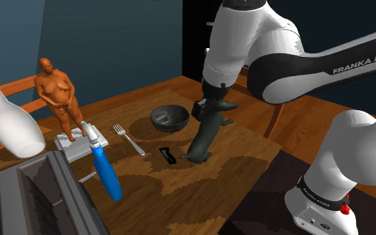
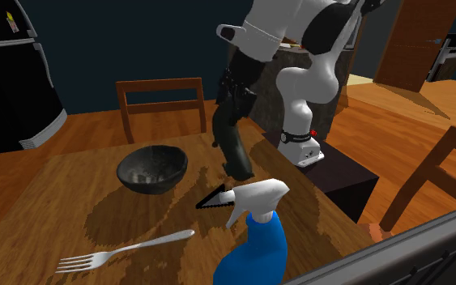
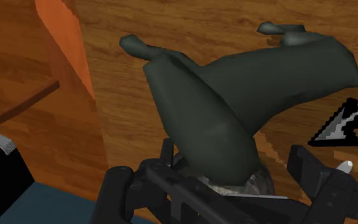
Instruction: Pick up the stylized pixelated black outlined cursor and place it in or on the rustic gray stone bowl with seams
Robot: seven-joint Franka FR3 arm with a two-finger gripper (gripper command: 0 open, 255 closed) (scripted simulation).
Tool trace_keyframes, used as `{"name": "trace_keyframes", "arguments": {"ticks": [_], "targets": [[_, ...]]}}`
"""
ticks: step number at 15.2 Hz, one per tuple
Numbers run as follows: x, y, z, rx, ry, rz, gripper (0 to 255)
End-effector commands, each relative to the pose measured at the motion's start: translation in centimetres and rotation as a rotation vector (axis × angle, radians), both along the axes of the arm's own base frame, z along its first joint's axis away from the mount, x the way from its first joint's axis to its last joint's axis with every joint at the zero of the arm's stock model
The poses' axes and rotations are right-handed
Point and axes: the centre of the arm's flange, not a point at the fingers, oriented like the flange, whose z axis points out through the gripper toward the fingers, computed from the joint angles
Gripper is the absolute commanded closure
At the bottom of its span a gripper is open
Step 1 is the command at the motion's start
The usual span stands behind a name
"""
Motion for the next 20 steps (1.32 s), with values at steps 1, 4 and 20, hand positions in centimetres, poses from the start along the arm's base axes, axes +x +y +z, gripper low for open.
{"name": "trace_keyframes", "arguments": {"ticks": [1, 4, 20], "targets": [[-0.3, 4.0, -3.8, 0.284, 0.174, -0.184, 0], [0.5, 1.2, -1.1, -0.048, -0.037, 0.024, 0], [6.9, 11.1, -11.2, 0.268, 0.175, -0.241, 0]]}}
